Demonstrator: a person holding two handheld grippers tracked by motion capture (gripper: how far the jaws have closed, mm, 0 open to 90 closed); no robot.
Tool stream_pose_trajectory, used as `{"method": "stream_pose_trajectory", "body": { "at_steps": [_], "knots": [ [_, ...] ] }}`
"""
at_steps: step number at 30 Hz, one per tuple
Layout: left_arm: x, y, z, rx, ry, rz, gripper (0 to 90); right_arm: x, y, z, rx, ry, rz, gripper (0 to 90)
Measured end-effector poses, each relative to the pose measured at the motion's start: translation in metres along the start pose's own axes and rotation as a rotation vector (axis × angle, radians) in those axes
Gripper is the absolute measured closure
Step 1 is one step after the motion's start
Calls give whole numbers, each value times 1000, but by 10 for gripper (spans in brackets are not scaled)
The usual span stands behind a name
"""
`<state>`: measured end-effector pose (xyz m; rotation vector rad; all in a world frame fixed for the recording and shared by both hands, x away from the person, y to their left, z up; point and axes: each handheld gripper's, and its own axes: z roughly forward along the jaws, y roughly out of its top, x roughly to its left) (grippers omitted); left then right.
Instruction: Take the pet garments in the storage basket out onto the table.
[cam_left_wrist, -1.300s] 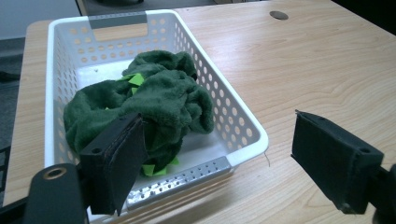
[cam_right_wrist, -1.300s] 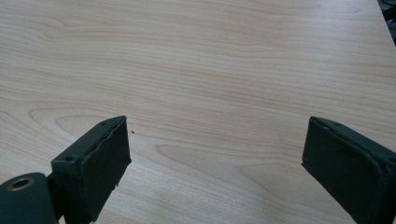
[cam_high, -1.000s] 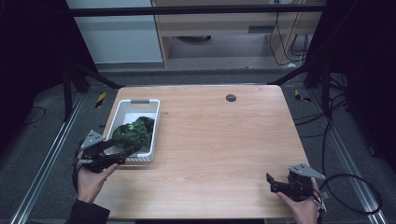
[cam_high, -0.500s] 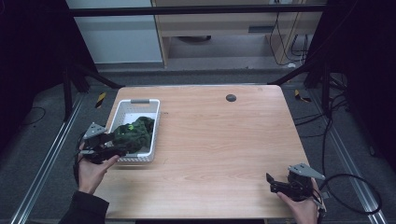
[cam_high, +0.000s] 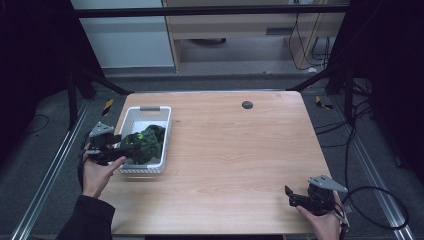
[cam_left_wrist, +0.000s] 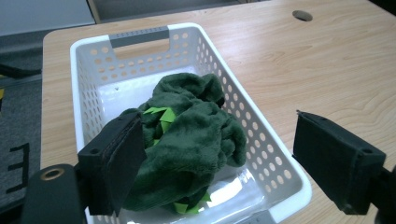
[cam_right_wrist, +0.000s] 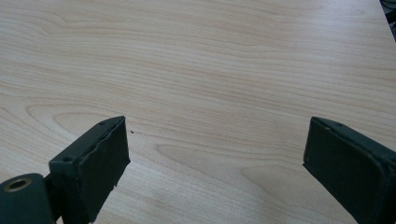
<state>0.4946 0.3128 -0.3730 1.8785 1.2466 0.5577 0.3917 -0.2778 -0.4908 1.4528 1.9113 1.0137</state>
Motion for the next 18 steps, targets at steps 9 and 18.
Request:
{"method": "stream_pose_trajectory", "body": {
  "at_steps": [9, 18],
  "knots": [
    [4, 7, 11, 51, 9, 15, 159, 0, 0, 1, 7, 8, 0, 67],
    [5, 17, 23, 96, 5, 24, 156, 1, 0, 1, 9, 14, 2, 66]
  ]
}}
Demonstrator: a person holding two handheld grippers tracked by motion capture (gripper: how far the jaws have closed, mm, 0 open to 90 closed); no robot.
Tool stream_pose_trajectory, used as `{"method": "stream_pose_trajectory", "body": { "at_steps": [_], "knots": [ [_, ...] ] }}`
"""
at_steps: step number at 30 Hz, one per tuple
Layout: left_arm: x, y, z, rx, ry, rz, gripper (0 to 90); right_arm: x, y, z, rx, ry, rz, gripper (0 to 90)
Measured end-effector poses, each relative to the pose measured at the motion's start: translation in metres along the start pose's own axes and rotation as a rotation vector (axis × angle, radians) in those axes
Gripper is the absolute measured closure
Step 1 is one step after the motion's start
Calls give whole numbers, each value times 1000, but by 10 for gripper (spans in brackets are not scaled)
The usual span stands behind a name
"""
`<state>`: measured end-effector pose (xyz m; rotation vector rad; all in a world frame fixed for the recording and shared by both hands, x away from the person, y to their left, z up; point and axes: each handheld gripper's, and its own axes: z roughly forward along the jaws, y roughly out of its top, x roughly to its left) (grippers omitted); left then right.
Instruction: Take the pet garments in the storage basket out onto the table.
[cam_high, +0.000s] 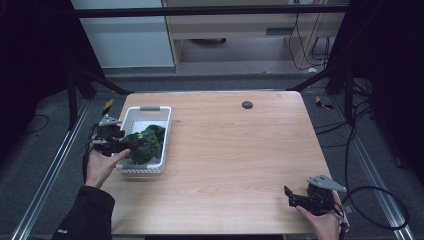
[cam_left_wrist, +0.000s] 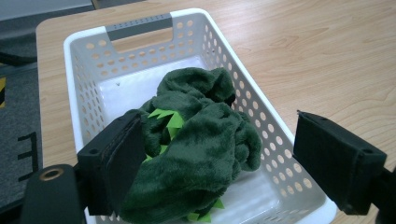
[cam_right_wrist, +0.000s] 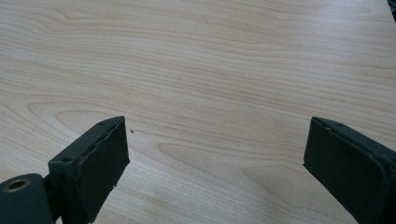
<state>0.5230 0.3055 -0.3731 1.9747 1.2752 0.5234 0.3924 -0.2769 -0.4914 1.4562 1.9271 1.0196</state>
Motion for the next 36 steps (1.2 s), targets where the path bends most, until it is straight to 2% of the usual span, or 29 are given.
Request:
{"method": "stream_pose_trajectory", "body": {
  "at_steps": [7, 14, 16, 23, 27, 36],
  "knots": [
    [2, 3, 4, 22, -5, 8, 156, 0, 0, 1, 2, 0, -5, 65],
    [5, 6, 14, 64, -10, 8, 157, 0, 0, 1, 4, 4, -3, 61],
    [6, 6, 20, 89, -9, 19, 157, 0, 0, 1, 5, 4, -4, 60],
    [5, 7, 28, 116, -17, 31, 156, 0, 0, 2, 8, 4, -6, 59],
    [4, 8, 33, 148, -4, 43, 154, 0, 0, 2, 10, 6, -7, 58],
    [9, 11, 40, 170, 4, 35, 155, 0, -1, 2, 14, 8, -10, 59]
  ]
}}
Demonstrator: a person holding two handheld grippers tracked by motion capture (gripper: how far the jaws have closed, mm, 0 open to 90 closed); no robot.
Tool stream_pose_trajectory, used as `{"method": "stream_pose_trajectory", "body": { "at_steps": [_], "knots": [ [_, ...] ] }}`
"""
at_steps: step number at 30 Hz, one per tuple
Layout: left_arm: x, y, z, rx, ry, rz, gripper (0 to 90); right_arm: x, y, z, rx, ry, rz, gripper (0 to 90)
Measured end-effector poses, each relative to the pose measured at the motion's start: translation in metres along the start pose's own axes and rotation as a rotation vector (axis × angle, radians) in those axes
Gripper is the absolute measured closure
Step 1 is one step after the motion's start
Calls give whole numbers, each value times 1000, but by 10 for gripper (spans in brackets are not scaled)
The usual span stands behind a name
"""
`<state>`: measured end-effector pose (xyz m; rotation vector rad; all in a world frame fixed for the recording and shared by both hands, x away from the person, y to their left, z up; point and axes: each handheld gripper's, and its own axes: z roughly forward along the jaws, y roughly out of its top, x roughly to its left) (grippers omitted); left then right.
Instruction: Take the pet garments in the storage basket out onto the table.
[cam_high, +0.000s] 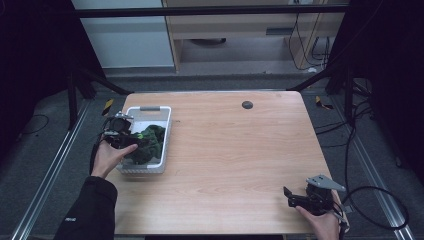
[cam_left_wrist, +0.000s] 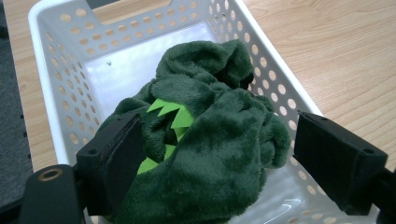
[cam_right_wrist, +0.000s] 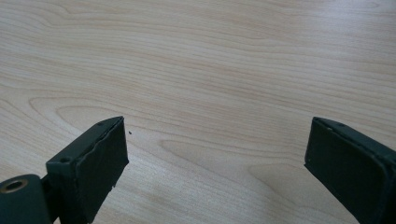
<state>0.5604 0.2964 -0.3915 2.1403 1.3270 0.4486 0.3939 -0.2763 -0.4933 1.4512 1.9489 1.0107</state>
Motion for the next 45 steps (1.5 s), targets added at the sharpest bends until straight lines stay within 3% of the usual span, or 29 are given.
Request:
{"method": "stream_pose_trajectory", "body": {
  "at_steps": [22, 26, 37, 45],
  "knots": [
    [-4, -5, 27, 87, -7, 20, 180, 1, 0, 1, 14, 9, 3, 58],
    [-4, -6, 32, 122, 2, 28, 205, 0, -1, 2, 14, 7, -6, 57],
    [-4, -8, 36, 162, 9, 27, 353, 0, -1, 2, 20, 9, -5, 54],
    [-2, -12, 39, 218, 3, 7, 546, 1, -1, 3, 21, 13, -5, 52]
  ]
}}
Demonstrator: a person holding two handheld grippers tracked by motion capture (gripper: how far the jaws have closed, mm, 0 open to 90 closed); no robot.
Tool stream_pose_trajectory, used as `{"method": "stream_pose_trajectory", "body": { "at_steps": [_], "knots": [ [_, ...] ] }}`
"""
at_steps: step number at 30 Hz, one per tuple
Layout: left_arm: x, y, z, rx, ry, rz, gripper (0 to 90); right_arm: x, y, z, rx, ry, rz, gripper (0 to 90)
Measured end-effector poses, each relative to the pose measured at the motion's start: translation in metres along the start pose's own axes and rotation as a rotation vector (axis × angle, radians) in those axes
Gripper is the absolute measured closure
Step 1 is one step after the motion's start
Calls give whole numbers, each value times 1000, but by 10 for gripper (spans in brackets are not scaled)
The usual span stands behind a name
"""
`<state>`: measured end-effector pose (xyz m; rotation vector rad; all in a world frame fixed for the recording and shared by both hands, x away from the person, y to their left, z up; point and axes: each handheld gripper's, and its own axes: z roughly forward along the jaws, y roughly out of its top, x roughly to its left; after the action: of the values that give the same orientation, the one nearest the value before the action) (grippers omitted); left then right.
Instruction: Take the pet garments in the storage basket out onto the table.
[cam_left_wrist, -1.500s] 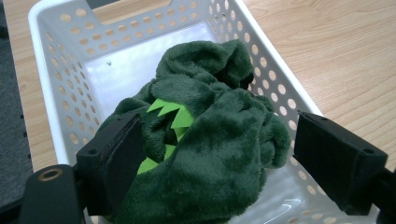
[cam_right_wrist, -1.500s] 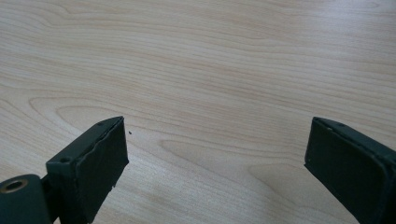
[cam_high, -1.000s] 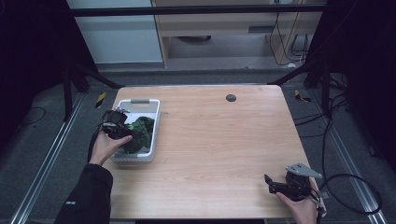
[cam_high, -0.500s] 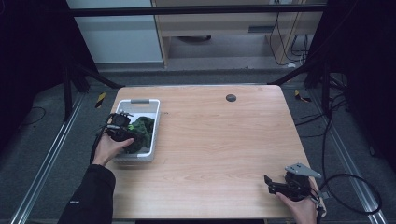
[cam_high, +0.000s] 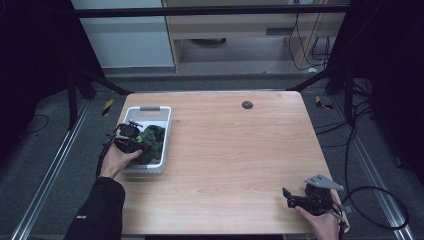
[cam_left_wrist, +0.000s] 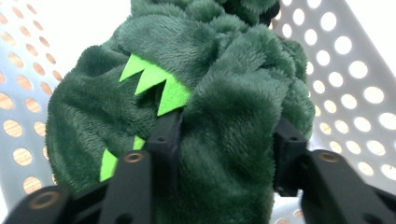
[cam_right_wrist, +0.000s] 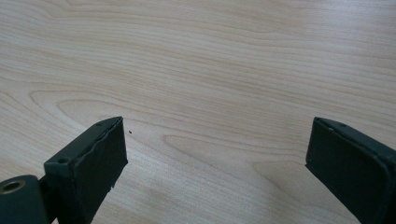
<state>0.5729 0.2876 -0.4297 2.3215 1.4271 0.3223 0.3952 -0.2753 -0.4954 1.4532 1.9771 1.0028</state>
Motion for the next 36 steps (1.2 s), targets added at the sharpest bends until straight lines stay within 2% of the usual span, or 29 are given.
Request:
{"method": "stream_pose_trajectory", "body": {
  "at_steps": [8, 13, 20, 36],
  "knots": [
    [-1, -2, 2, 16, 6, -3, 717, 0, 0, 0, 0, -3, 3, 53],
    [-1, -3, -1, 0, 14, -6, 765, 0, 0, 0, 0, -2, 2, 53],
    [0, -4, -13, -46, 9, -24, 780, 0, 0, 0, 0, -2, 2, 53],
    [-6, 5, -57, -147, 6, -3, 788, 0, 0, 0, 0, -4, 2, 52]
  ]
}}
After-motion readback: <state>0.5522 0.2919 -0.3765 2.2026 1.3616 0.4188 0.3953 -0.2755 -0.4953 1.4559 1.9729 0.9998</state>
